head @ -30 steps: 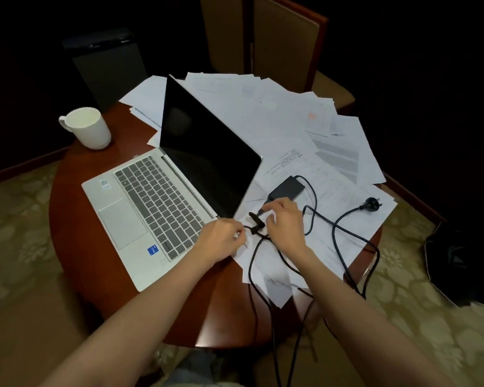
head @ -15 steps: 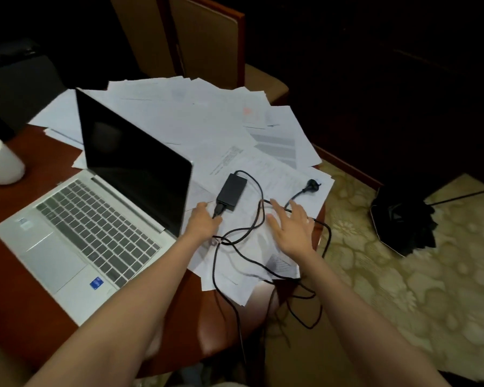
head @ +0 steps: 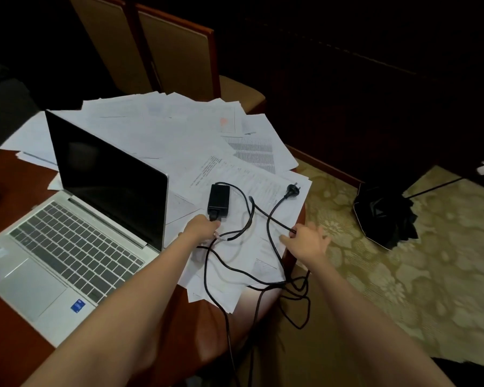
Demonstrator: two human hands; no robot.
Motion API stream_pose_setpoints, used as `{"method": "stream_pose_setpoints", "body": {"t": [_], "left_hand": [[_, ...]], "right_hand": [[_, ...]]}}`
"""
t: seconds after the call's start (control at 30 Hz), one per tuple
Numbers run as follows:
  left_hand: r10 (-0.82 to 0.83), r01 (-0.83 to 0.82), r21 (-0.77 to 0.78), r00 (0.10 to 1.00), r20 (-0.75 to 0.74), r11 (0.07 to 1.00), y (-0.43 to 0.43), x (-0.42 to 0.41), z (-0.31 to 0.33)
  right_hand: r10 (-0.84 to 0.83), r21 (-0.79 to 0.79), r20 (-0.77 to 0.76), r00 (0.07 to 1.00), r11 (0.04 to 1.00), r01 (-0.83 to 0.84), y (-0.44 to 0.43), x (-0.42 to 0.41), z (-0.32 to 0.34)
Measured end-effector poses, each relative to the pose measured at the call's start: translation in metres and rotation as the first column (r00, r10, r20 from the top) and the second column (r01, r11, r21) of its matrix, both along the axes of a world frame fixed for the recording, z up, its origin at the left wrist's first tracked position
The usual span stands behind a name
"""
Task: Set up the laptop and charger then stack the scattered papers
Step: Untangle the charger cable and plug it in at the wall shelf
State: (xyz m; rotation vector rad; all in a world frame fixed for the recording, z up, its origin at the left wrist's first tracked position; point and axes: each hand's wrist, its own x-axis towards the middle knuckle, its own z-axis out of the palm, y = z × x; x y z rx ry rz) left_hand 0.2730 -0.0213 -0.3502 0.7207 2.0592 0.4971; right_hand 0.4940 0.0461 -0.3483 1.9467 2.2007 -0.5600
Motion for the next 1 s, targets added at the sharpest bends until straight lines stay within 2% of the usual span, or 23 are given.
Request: {"method": "stream_pose_setpoints", "body": {"t": [0.13,0.27,0.43,0.53,0.6,0.67,0.73,0.83,1.0], "left_hand": [[0.114,-0.128,0.081,0.981,0.158,0.989,0.003,0.007,0.019],[0.174,-0.201,0.083,0.949,0.262,0.976,0.000,0.011,0.024],[0.140,-0.153,0.039,0.962,0.234,0.987,-0.012,0.016,0.017],[0.082,-0.086,0.019,0.981,0.178,0.996,-0.017,0.019,0.012],[0.025,-0.024,-0.005,0.992,0.121,1.000,-0.017,0.022,0.010],[-0.018,0.022,-0.031,0.991,0.134,0.999,-0.012,0.028,0.009],[-0.008,0.017,-0.042,0.976,0.219,0.999,-0.010,0.036,0.011],[-0.022,0.039,-0.044,0.941,0.338,0.998,-0.007,0.049,0.016],[-0.034,0.033,0.011,0.893,0.449,0.999,0.009,0.062,0.029]], "right_hand": [[0.138,-0.069,0.111,0.984,0.989,-0.130,-0.011,-0.009,0.003],[0.184,-0.010,0.181,0.966,0.983,-0.185,-0.017,-0.015,-0.004],[0.302,0.072,0.227,0.926,0.943,-0.325,-0.023,-0.013,-0.009],[0.279,0.157,0.054,0.959,0.946,-0.284,-0.024,-0.007,-0.011],[0.243,0.151,-0.088,0.966,0.962,-0.228,-0.024,-0.003,-0.011],[0.109,0.023,-0.327,0.939,0.994,-0.107,-0.023,-0.002,-0.008],[0.008,-0.122,-0.476,0.880,0.990,-0.075,-0.021,0.001,-0.004],[-0.002,-0.158,-0.538,0.843,0.982,-0.099,-0.020,0.005,0.003],[-0.109,-0.153,-0.637,0.763,0.988,0.013,-0.008,0.006,0.028]]}}
